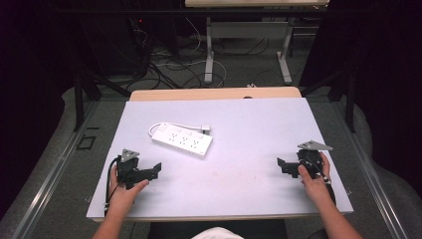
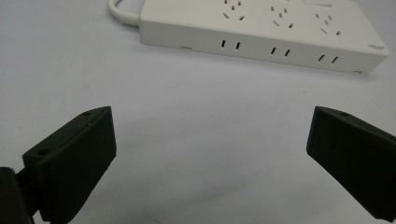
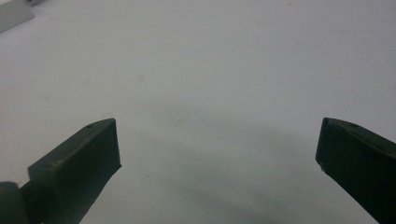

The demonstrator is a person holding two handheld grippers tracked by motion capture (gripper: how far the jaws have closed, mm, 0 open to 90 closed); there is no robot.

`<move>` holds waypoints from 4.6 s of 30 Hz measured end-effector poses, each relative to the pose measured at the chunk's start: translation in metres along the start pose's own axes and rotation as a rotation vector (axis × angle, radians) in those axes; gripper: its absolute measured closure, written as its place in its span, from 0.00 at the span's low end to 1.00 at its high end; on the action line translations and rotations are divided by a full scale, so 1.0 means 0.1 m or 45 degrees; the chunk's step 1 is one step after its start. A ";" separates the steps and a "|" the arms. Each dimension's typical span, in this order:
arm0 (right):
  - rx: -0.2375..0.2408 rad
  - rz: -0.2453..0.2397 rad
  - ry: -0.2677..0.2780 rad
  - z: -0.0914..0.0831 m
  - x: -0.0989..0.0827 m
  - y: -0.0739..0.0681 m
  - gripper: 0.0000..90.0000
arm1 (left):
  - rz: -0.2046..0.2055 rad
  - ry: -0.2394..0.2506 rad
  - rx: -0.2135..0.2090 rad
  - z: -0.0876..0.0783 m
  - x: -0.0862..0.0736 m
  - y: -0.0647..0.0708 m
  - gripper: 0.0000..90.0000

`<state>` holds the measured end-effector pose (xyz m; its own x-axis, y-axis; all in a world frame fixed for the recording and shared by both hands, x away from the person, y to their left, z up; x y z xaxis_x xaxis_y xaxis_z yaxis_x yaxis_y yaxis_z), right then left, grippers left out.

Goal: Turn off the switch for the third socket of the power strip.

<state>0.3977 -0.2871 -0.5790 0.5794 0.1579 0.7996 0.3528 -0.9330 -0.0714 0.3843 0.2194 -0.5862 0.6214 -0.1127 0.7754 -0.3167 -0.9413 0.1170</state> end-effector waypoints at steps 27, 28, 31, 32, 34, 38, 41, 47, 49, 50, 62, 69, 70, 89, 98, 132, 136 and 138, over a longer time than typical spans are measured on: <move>-0.016 -0.025 0.039 -0.08 0.02 -0.02 0.00 | 0.065 0.026 0.017 -0.04 0.05 0.10 0.10; -0.011 -0.022 0.046 -0.08 0.03 -0.03 0.00 | 0.057 0.024 0.015 -0.05 0.04 0.11 0.11; -0.005 -0.018 0.053 -0.07 0.04 -0.04 0.00 | 0.067 0.002 0.017 -0.06 0.01 0.12 0.13; -0.005 -0.020 0.051 -0.07 0.04 -0.05 0.00 | 0.067 0.002 0.017 -0.06 0.01 0.12 0.14; -0.007 -0.038 0.048 -0.07 0.04 -0.06 0.00 | 0.068 -0.005 0.014 -0.06 0.00 0.13 0.16; -0.007 -0.045 0.040 -0.07 0.03 -0.06 0.00 | 0.054 -0.014 0.009 -0.05 0.01 0.12 0.18; 0.000 -0.029 0.039 -0.06 0.02 -0.05 0.00 | 0.062 -0.022 0.001 -0.05 0.01 0.13 0.18; 0.000 -0.027 0.033 -0.05 0.02 -0.03 0.00 | 0.073 -0.042 -0.013 -0.05 0.00 0.16 0.20; -0.003 -0.030 0.035 -0.05 0.02 -0.03 0.00 | 0.073 -0.030 -0.011 -0.03 -0.01 0.17 0.21; -0.001 -0.030 0.038 -0.04 0.03 -0.04 0.00 | 0.085 -0.033 -0.011 -0.03 -0.01 0.18 0.21; 0.000 -0.038 0.034 -0.03 0.03 -0.04 0.00 | 0.187 -0.035 -0.066 -0.03 0.05 0.36 0.25; 0.010 -0.033 0.044 -0.04 0.04 -0.04 0.00 | 0.212 -0.044 -0.078 -0.01 0.07 0.41 0.26; 0.012 -0.031 0.043 -0.04 0.04 -0.04 0.00 | 0.212 -0.044 -0.078 -0.01 0.07 0.41 0.26; 0.008 -0.033 0.042 -0.04 0.03 -0.04 0.00 | 0.193 -0.065 -0.118 -0.05 0.40 0.57 0.27; 0.018 -0.029 0.035 -0.03 0.03 -0.06 0.00 | 0.167 -0.085 -0.125 -0.07 0.52 0.59 0.28; 0.031 -0.033 0.027 -0.02 0.02 -0.07 0.00 | 0.153 -0.104 -0.132 -0.06 0.95 0.65 0.32; 0.029 -0.038 0.027 -0.02 0.02 -0.06 0.00 | 0.157 -0.103 -0.126 -0.06 1.00 0.66 0.32; 0.033 -0.023 0.029 -0.02 0.02 -0.07 0.00 | 0.162 -0.094 -0.131 -0.05 1.03 0.68 0.32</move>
<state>0.3948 -0.2813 -0.5755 0.5563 0.1668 0.8141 0.3817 -0.9215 -0.0721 0.4235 0.1456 -0.4958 0.6216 -0.2554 0.7405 -0.4651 -0.8810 0.0866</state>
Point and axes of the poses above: each handheld gripper's, and its own axes: z roughly forward along the jaws, x roughly out of its top, y roughly to its right, the point moved 6 cm from there along z, roughly forward along the jaws, and after that the axes turned 2 degrees about x, right-handed, at the moved point
